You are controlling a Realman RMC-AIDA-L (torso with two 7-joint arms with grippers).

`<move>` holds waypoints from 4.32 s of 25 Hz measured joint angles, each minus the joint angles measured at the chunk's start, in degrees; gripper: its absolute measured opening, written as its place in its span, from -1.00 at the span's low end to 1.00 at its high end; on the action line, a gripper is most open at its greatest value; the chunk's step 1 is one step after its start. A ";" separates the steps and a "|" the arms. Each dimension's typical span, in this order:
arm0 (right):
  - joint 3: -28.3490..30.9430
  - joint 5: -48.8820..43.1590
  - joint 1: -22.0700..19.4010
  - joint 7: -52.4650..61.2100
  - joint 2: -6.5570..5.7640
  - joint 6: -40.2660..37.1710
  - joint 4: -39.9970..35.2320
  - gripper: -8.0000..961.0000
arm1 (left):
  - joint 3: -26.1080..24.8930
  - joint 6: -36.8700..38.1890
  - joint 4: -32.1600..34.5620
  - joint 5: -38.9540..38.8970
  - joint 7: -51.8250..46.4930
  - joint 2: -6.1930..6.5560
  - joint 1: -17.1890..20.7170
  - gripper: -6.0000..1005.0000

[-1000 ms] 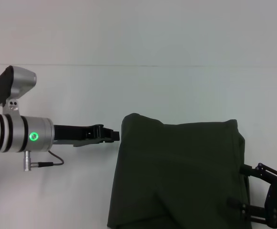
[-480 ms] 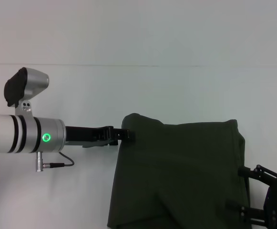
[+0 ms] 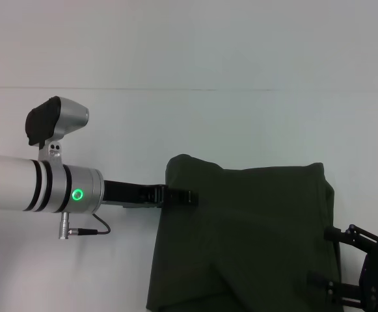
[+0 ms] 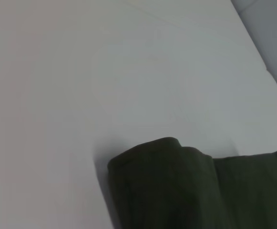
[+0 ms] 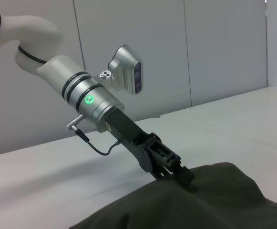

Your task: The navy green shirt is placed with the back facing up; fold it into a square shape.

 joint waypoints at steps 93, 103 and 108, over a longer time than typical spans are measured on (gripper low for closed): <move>1.07 0.89 0.89 0.06 0.18 -2.86 0.09 0.93 | 0.85 -4.92 -3.65 -7.69 4.17 -0.43 0.44 0.86; 1.07 0.77 0.97 0.07 0.18 -3.48 0.09 0.93 | 2.33 -5.73 -3.40 -6.95 4.93 -0.58 0.31 0.59; 1.00 0.74 0.97 0.06 0.18 -3.59 0.08 0.93 | 2.35 -5.79 -3.24 -6.94 4.95 -0.64 0.32 0.27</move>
